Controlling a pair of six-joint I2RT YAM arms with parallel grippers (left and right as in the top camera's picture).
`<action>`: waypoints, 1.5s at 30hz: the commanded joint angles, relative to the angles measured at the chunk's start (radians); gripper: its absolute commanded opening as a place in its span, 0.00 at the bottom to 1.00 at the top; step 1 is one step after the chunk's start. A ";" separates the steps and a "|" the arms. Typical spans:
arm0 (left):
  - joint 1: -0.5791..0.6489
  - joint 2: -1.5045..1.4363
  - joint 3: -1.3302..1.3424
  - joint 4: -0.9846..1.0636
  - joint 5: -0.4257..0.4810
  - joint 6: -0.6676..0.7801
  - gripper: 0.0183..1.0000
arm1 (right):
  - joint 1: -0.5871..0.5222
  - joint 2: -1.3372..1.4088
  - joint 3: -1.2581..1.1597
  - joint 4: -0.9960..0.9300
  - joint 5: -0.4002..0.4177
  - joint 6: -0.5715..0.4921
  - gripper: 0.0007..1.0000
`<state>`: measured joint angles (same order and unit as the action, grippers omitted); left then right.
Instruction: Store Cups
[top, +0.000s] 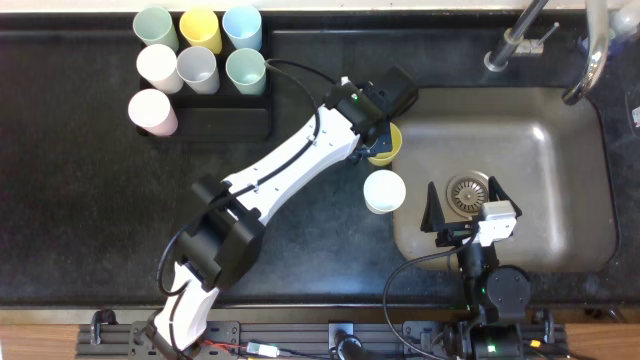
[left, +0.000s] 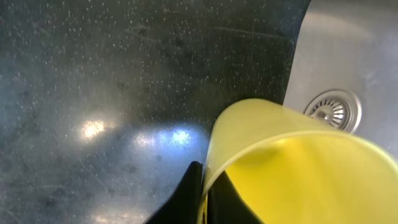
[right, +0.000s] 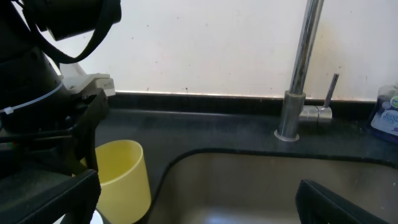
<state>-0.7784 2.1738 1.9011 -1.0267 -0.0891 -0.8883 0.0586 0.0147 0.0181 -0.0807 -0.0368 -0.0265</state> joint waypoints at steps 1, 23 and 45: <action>0.008 0.011 0.026 0.001 -0.002 -0.006 0.02 | -0.006 -0.010 -0.013 0.006 0.005 0.005 1.00; 0.575 -0.456 -0.160 -0.302 -0.236 -0.657 0.02 | -0.006 -0.010 -0.013 0.006 0.005 0.005 1.00; 0.648 -0.387 -0.362 -0.126 -0.123 -0.830 0.02 | -0.006 -0.010 -0.013 0.006 0.005 0.005 1.00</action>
<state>-0.1349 1.7542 1.5467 -1.1534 -0.2127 -1.6814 0.0586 0.0147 0.0181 -0.0807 -0.0368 -0.0261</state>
